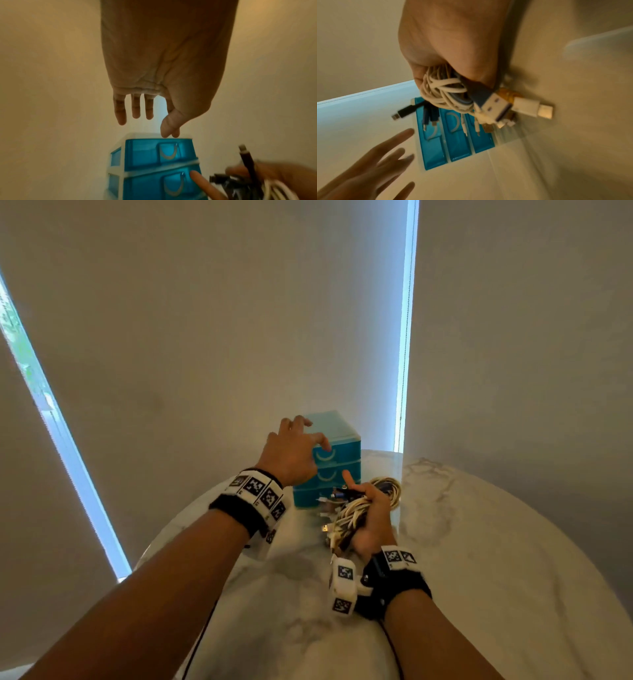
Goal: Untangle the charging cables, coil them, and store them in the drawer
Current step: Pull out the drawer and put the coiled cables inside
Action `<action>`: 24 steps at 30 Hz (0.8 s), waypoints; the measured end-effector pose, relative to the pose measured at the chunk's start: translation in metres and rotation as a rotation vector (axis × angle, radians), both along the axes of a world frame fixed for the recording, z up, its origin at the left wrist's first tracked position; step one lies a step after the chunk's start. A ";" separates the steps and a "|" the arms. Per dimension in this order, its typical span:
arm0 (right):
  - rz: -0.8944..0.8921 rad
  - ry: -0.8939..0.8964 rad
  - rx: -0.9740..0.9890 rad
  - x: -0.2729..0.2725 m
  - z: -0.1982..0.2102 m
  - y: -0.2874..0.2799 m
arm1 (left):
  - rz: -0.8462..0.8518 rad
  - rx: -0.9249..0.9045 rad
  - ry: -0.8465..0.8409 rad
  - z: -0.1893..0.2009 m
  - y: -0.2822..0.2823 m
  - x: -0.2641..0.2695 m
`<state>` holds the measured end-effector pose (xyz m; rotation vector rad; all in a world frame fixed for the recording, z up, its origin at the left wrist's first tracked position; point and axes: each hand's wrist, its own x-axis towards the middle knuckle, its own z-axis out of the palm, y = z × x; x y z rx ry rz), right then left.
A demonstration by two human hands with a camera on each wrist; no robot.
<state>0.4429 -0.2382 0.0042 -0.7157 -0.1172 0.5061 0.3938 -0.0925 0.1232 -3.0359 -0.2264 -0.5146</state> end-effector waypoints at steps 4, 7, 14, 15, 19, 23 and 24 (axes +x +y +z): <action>0.008 0.018 -0.029 0.011 -0.005 -0.002 | 0.061 0.151 0.199 -0.016 0.000 0.010; 0.027 0.013 -0.036 0.018 -0.011 -0.003 | 0.074 0.131 0.158 -0.026 -0.005 0.016; 0.005 0.101 -0.043 0.028 -0.019 -0.001 | -0.052 -0.065 -0.189 -0.015 -0.034 -0.015; -0.014 0.117 -0.048 0.028 -0.022 -0.001 | -0.113 -0.096 -0.259 -0.013 -0.040 -0.025; -0.054 0.125 -0.065 0.030 -0.032 0.001 | -0.168 -0.410 -0.581 -0.015 -0.039 -0.036; -0.053 0.104 -0.126 0.035 -0.030 -0.002 | 0.040 -0.800 -0.367 -0.021 -0.007 -0.019; -0.044 0.087 -0.140 0.037 -0.031 -0.004 | 0.045 -0.909 -0.240 -0.025 0.000 -0.017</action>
